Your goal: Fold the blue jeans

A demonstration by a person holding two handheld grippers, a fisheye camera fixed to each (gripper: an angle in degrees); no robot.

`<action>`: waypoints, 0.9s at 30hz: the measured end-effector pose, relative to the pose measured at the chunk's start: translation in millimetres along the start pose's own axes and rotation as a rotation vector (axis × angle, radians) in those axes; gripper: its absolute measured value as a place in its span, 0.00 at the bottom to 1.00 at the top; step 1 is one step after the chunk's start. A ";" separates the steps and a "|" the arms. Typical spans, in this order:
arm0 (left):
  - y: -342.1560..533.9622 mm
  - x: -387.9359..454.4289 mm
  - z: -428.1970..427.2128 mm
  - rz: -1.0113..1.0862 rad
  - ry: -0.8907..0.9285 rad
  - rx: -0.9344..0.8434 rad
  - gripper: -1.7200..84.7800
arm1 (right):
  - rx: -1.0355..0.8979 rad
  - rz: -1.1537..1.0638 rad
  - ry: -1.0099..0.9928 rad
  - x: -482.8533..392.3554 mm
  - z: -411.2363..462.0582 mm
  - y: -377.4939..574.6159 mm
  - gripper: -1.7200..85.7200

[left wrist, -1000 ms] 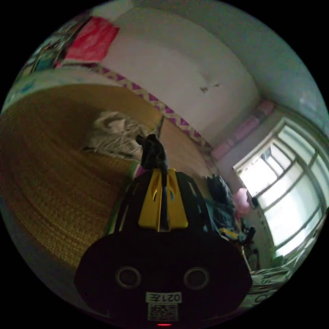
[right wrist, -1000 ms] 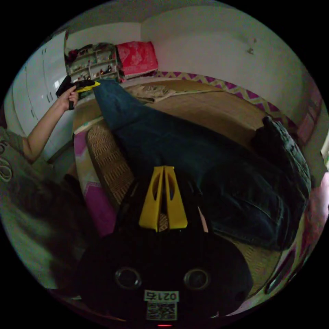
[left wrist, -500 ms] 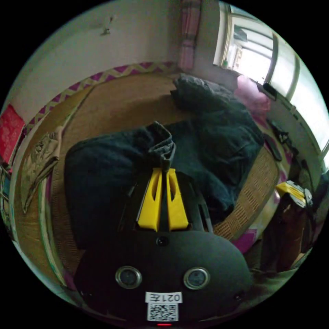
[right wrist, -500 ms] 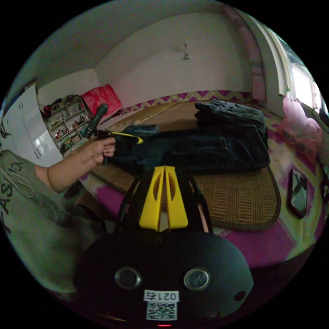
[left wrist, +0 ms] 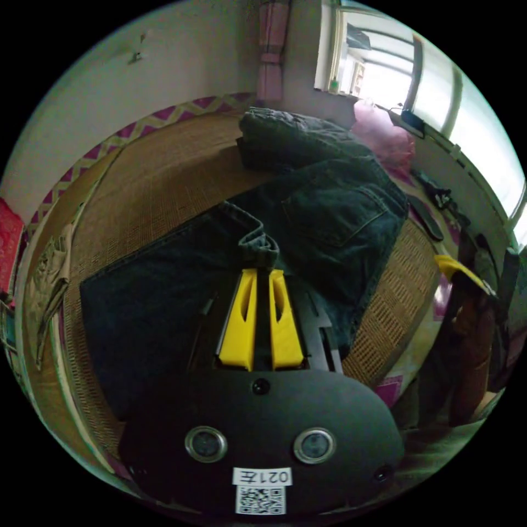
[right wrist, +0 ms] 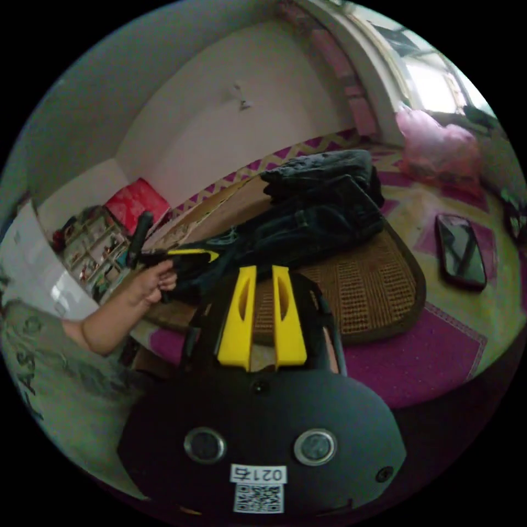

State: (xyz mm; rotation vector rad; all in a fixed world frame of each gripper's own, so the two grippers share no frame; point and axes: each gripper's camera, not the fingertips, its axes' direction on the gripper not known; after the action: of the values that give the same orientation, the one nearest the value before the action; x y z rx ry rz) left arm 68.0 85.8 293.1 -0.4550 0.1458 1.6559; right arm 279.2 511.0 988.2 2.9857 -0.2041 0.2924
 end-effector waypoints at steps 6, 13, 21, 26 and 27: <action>14.2 17.2 19.7 0.102 -0.073 0.058 0.01 | 0.054 0.498 0.015 182.3 4.7 -89.1 0.19; 44.0 -10.9 -18.9 0.043 0.053 0.288 0.01 | 0.168 0.796 -0.128 303.9 20.5 -139.3 0.13; 71.5 -103.8 -44.5 -0.095 0.395 0.342 0.01 | 0.195 0.711 -0.062 305.9 5.1 -185.2 0.06; 48.2 -109.4 -39.3 -0.072 0.389 0.280 0.02 | 0.140 0.595 0.047 262.7 8.9 -218.5 0.06; 43.3 -103.5 -39.8 -0.027 0.351 0.292 0.02 | 0.136 0.616 0.040 268.7 14.7 -212.2 0.06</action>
State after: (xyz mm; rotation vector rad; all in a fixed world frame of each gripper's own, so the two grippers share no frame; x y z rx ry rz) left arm 41.5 -30.1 288.5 -0.5175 0.6299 1.4864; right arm 574.3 684.6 1002.6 2.9592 -1.1429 0.4372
